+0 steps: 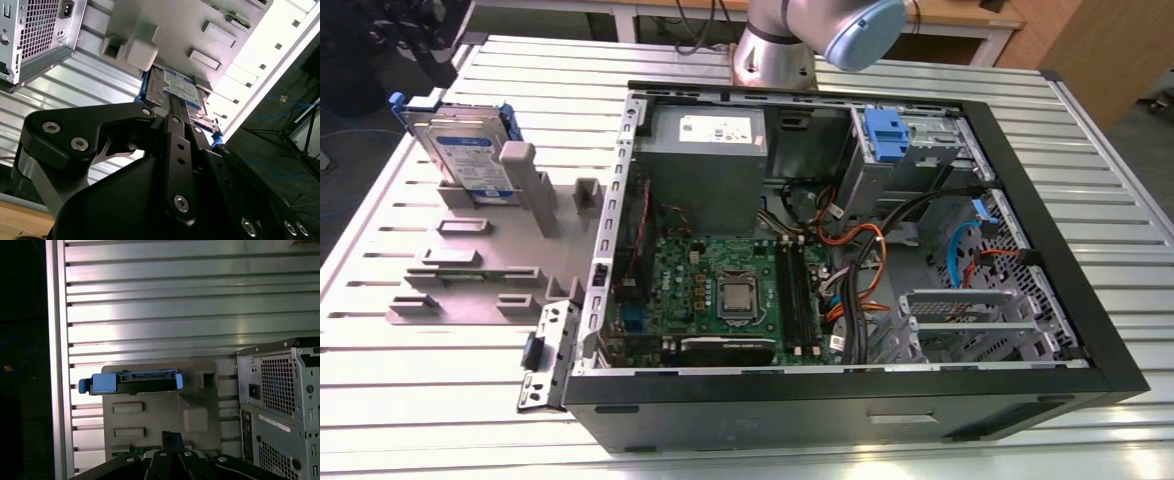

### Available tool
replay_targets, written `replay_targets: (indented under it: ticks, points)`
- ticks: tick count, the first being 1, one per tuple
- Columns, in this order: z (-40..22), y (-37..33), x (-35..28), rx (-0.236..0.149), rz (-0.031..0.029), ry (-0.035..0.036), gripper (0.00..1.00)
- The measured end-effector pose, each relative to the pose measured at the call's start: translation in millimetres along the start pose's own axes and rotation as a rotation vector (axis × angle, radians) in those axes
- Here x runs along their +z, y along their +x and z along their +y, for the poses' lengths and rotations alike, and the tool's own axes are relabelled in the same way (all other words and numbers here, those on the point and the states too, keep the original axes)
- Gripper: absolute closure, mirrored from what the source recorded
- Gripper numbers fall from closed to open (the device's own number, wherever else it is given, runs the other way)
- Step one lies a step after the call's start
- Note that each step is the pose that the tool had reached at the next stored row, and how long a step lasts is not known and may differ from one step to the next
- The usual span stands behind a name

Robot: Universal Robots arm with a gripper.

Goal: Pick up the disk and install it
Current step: 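Reach for the disk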

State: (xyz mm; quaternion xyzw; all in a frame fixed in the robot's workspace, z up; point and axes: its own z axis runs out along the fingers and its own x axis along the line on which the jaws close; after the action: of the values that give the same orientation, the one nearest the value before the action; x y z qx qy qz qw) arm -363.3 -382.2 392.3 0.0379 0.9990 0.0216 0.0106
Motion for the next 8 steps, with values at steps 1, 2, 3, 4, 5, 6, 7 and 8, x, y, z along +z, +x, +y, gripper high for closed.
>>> replay_targets:
  ticks: [1, 2, 3, 4, 5, 6, 7, 8]
  points:
    - [0.7, 1.9, 0.0, 0.0, 0.0, 0.0, 0.89]
    - [1.9, 4.1, 0.0, 0.0, 0.0, 0.0, 0.89]
    - [3.3, 6.8, 0.1, 0.0, 0.0001, 0.0, 0.89]
    - [4.7, 9.7, 0.1, 0.0, 0.0004, 0.0, 0.89]
    - [5.9, 12.4, 0.1, 0.0, 0.0008, 0.0, 0.89]
    - [6.9, 14.6, 0.2, 0.0, 0.0018, 0.0001, 0.89]
    - [7.9, 16.4, 0.3, 0.0, 0.0028, 0.0002, 0.89]
    - [9.0, 17.9, 0.4, 0.0, 0.0043, 0.0003, 0.89]
